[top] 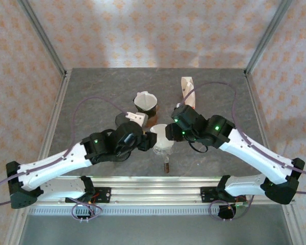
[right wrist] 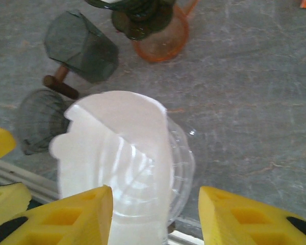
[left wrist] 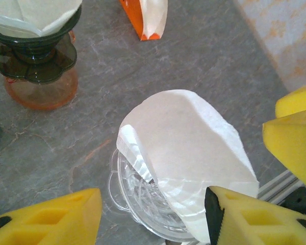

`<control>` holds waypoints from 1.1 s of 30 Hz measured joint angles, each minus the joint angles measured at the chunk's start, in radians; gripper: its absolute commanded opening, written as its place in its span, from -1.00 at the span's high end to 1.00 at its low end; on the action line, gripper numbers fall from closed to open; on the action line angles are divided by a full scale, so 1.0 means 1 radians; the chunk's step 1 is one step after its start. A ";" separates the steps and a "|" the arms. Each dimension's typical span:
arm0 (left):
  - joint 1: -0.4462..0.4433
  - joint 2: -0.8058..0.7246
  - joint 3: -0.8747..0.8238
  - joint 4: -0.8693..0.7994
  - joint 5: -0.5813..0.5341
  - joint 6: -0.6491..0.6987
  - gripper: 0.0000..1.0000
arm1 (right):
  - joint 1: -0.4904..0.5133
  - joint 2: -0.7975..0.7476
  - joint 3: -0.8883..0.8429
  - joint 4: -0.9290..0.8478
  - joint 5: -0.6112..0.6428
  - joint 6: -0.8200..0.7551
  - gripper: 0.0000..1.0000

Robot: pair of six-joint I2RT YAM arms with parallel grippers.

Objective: Place the coffee filter in the dripper

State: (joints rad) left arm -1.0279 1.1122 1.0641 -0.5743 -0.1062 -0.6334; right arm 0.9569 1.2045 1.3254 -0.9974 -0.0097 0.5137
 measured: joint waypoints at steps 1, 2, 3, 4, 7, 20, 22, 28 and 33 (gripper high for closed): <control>0.000 0.018 0.008 -0.013 -0.003 0.004 -0.13 | 0.000 0.000 -0.013 0.001 0.008 0.000 0.04; 0.000 0.038 0.016 -0.023 -0.006 0.006 -0.11 | 0.000 0.000 -0.029 0.002 0.015 0.001 0.04; 0.000 0.055 0.021 -0.035 -0.006 0.007 -0.08 | 0.000 0.000 -0.040 0.001 0.021 0.002 0.04; 0.000 0.069 0.025 -0.043 -0.006 0.008 -0.06 | 0.000 0.000 -0.049 0.001 0.023 0.003 0.04; 0.000 0.103 0.033 -0.074 -0.015 0.007 0.00 | -0.005 0.000 -0.055 0.003 0.027 0.002 0.04; 0.000 0.113 0.033 -0.118 -0.041 0.006 0.03 | -0.024 0.058 -0.050 0.032 0.013 -0.027 0.22; 0.000 0.112 0.033 -0.118 -0.041 0.006 0.03 | -0.025 0.080 -0.042 0.034 0.011 -0.034 0.45; 0.000 0.112 0.026 -0.117 -0.040 0.006 0.03 | -0.025 0.106 -0.018 0.030 0.020 -0.045 0.82; 0.000 0.111 0.020 -0.113 -0.035 0.003 -0.18 | -0.023 0.117 -0.006 0.013 0.043 -0.052 0.93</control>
State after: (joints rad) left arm -1.0279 1.2232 1.0843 -0.6872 -0.1417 -0.6308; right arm 0.9337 1.3212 1.3197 -0.9840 0.0330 0.4614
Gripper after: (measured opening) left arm 0.551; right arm 0.051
